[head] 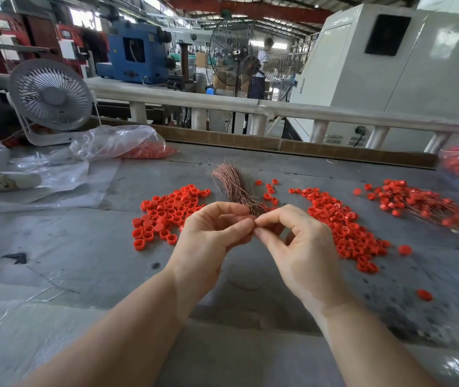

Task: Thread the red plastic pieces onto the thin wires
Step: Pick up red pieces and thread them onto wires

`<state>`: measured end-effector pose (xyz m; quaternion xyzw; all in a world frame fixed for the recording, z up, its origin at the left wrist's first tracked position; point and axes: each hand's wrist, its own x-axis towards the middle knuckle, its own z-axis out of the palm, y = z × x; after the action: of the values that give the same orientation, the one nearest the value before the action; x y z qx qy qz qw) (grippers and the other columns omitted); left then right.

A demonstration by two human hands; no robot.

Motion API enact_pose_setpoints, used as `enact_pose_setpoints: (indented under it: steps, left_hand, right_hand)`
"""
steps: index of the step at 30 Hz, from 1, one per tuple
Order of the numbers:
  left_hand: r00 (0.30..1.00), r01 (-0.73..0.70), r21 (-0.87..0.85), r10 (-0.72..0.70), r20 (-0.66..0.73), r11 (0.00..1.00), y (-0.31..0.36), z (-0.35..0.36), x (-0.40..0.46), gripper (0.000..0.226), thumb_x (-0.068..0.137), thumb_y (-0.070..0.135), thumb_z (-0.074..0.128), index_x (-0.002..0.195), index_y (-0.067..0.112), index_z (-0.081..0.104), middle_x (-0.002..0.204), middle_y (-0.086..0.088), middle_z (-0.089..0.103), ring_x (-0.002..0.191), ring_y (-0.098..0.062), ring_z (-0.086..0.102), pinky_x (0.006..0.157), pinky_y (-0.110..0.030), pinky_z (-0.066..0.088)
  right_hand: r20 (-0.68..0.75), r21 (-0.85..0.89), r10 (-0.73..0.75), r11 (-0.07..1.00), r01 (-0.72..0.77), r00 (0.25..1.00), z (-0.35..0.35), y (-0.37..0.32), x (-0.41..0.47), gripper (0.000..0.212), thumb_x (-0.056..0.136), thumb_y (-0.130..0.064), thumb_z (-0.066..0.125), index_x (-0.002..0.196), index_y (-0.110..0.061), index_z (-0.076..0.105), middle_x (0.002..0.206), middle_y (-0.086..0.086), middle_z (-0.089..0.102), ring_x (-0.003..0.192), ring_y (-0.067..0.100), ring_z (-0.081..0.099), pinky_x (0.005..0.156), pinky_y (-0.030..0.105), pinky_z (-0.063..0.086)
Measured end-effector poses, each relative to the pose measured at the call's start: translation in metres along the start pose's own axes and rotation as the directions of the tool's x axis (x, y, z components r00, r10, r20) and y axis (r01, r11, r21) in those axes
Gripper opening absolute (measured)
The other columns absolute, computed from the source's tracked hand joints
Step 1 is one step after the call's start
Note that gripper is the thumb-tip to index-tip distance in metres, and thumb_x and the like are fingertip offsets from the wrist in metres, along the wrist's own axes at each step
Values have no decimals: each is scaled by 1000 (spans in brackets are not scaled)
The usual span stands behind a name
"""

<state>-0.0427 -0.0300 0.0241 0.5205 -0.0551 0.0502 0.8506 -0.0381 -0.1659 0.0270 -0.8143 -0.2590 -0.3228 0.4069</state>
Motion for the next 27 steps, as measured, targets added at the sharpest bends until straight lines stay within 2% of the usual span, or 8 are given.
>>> enact_pose_setpoints:
  steps: [4, 7, 9, 11, 15, 18, 23, 27]
  left_hand:
    - [999, -7, -24, 6, -36, 1000, 0, -1, 2, 18, 60, 2, 65, 77, 6, 62, 65, -5, 67, 59, -11, 64, 59, -18, 54]
    - [998, 0, -101, -7, -63, 995, 0, -2, 3, 21, 60, 3, 64, 80, 4, 61, 66, -5, 68, 59, -10, 65, 57, -17, 53]
    - [997, -2, -117, -8, -82, 993, -1, -2, 4, 17, 65, 1, 64, 81, 5, 62, 66, -5, 69, 59, -10, 66, 57, -16, 53]
    - [992, -2, -138, -15, -124, 990, -1, -3, 5, 12, 74, -4, 62, 81, 5, 62, 66, -5, 69, 59, -10, 65, 58, -16, 53]
    - [978, -6, -138, -23, -207, 990, -1, -6, 7, 17, 79, -10, 59, 76, 7, 62, 64, -5, 68, 57, -9, 65, 56, -15, 52]
    - [977, -10, -70, -5, -211, 997, -1, -7, 6, 19, 79, -11, 59, 75, 7, 61, 62, -3, 67, 56, -8, 64, 55, -15, 52]
    - [983, 50, -90, -65, -174, 995, -2, -4, 6, 13, 78, -7, 62, 85, 4, 63, 67, -5, 68, 59, -10, 65, 58, -16, 53]
    - [985, 106, -5, -105, -137, 994, -7, -3, 7, 15, 80, -1, 63, 91, 9, 66, 73, 1, 70, 69, -8, 65, 62, -17, 54]
  right_hand:
    - [27, -13, 56, 998, -55, 998, 1, -3, 0, 5, 76, -14, 73, 79, -16, 70, 74, -9, 63, 70, 4, 54, 64, 8, 40]
    - [119, -29, 134, 991, -132, 984, 1, -2, -1, 4, 78, -14, 73, 80, -16, 70, 76, -7, 63, 71, 6, 55, 67, 16, 42]
    - [168, -34, 198, 980, -195, 966, 1, 0, 0, 6, 81, -14, 70, 76, -16, 68, 74, -6, 63, 68, 4, 52, 65, 16, 39]
    - [172, 35, 268, 960, -278, 948, -1, 1, 2, 13, 83, -14, 67, 72, -19, 65, 67, -6, 62, 63, 2, 51, 62, 14, 38]
    - [187, 263, 371, 873, -410, 910, -4, 1, 6, 20, 86, -9, 63, 70, -20, 65, 61, -4, 65, 59, 3, 56, 61, 15, 46]
    - [207, 305, 393, 844, -440, 896, -4, 1, 6, 21, 87, -7, 62, 70, -19, 65, 57, -6, 63, 53, 1, 54, 55, 9, 41]
    - [183, 384, 440, 791, -476, 879, -5, 4, 7, 17, 87, -7, 61, 73, -12, 67, 51, -6, 60, 48, 0, 50, 47, 8, 37]
    - [85, 431, 500, 762, -484, 862, -7, 9, 8, 19, 87, -7, 61, 71, -13, 68, 50, -4, 60, 47, 1, 50, 47, 10, 38]
